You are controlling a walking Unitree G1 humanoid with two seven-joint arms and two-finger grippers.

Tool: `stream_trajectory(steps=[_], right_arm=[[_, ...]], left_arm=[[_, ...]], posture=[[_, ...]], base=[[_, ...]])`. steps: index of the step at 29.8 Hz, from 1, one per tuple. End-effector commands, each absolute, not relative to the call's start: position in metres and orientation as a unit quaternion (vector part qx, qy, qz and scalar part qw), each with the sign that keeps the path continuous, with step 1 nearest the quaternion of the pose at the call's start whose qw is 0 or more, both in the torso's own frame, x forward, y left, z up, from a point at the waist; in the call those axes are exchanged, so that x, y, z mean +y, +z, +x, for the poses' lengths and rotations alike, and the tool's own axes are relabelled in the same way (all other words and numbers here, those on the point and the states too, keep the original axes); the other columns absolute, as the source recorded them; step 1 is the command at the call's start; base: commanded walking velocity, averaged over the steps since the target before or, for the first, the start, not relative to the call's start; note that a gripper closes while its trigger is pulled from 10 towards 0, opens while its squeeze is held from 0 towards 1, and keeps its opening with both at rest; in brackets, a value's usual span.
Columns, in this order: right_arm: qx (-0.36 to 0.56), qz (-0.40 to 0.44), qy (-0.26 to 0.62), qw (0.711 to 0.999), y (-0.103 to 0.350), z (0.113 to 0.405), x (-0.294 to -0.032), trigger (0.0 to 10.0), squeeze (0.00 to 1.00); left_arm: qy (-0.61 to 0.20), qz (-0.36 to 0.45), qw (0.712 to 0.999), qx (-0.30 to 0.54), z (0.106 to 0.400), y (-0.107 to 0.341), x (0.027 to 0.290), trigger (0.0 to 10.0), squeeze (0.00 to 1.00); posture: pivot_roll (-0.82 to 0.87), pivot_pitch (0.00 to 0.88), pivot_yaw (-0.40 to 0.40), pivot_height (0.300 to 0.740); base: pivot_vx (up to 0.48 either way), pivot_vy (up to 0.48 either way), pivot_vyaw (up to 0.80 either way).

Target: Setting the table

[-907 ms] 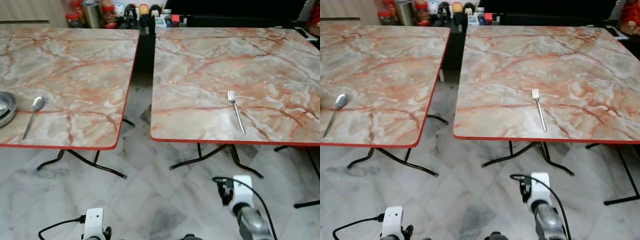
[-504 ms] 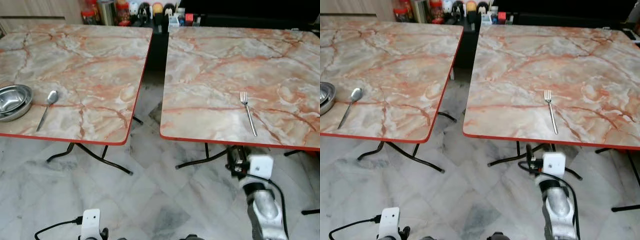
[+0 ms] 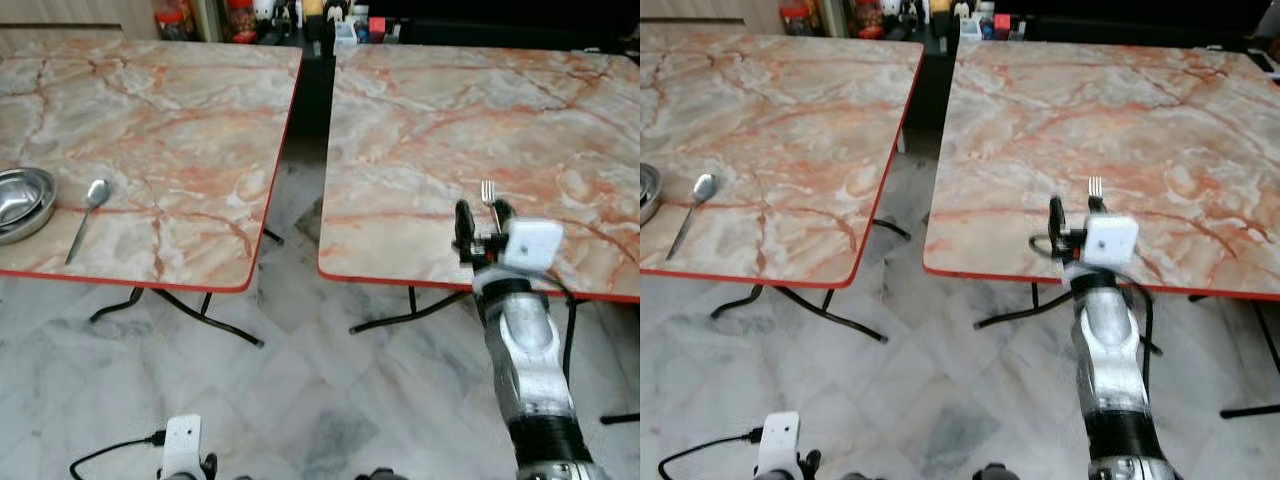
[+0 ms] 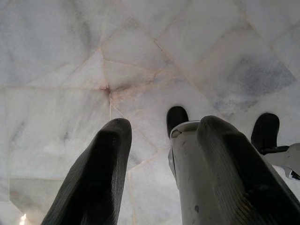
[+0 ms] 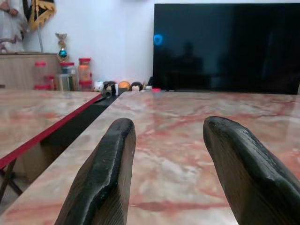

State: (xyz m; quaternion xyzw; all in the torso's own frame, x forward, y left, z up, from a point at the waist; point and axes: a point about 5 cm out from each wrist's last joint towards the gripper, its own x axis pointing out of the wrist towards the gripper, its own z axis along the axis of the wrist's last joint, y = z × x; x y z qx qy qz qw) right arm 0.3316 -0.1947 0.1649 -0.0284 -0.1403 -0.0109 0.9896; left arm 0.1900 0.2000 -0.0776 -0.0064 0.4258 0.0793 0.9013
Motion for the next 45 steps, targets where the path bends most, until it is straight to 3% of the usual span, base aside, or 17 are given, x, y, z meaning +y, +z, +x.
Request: stream_trajectory(steps=[1, 20, 45], right_arm=[[-0.119, -0.022, -0.016, 0.993, 0.158, 0.331, -0.194, 10.0, 0.0], [-0.078, -0.017, -0.02, 0.997, 0.148, 0.33, -0.188, 10.0, 0.0], [-0.072, -0.01, -0.008, 0.997, 0.152, 0.335, -0.182, 10.0, 0.0]], left_arm=[[0.082, -0.003, 0.897, 0.434, 0.184, -0.081, 0.201, 10.0, 0.0], [0.079, 0.002, 0.896, 0.436, 0.181, -0.082, 0.2, 10.0, 0.0], [0.091, -0.009, 0.892, 0.444, 0.177, -0.083, 0.204, 10.0, 0.0]], posture=[[-0.05, 0.117, -0.013, 0.711], [-0.04, 0.101, -0.017, 0.711], [-0.04, 0.122, -0.019, 0.711]], base=[[0.0, -0.315, 0.0], [0.0, -0.382, 0.0], [0.064, 0.0, 0.0]])
